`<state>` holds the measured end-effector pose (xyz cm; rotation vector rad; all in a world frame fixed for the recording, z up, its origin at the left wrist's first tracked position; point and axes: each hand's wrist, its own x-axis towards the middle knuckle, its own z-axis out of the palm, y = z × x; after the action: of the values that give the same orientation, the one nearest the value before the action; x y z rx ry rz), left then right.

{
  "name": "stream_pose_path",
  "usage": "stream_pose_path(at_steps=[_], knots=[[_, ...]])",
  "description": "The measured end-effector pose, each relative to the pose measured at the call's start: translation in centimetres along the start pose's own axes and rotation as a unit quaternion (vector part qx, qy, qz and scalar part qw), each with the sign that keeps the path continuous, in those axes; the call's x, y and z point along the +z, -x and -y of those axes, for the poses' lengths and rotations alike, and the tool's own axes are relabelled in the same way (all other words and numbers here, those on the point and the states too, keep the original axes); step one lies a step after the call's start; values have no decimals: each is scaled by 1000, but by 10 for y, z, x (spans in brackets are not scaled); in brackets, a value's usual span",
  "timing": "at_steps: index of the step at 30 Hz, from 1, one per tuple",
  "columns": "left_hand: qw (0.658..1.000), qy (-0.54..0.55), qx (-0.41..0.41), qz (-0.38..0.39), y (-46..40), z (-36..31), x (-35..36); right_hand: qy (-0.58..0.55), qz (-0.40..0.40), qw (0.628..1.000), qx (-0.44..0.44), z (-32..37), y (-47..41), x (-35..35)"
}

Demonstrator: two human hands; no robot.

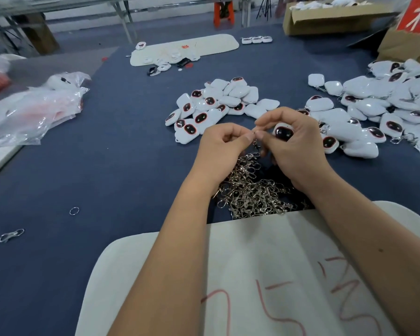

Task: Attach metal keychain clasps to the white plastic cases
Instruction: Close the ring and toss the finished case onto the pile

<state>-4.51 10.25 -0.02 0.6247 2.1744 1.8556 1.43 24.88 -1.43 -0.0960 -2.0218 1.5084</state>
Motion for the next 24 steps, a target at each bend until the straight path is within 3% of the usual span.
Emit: stream_pose_path(at_steps=[12,20,24], knots=[[1000,3,-3,21,-2,2,-5,8,10,1000,-20,1,2,0],[997,-62,53,-9,-3,7,-1,7,2,1000,-19,0,0,0],[994,-64,81,-47,-3,7,-1,26,20,999,24,1,0,2]])
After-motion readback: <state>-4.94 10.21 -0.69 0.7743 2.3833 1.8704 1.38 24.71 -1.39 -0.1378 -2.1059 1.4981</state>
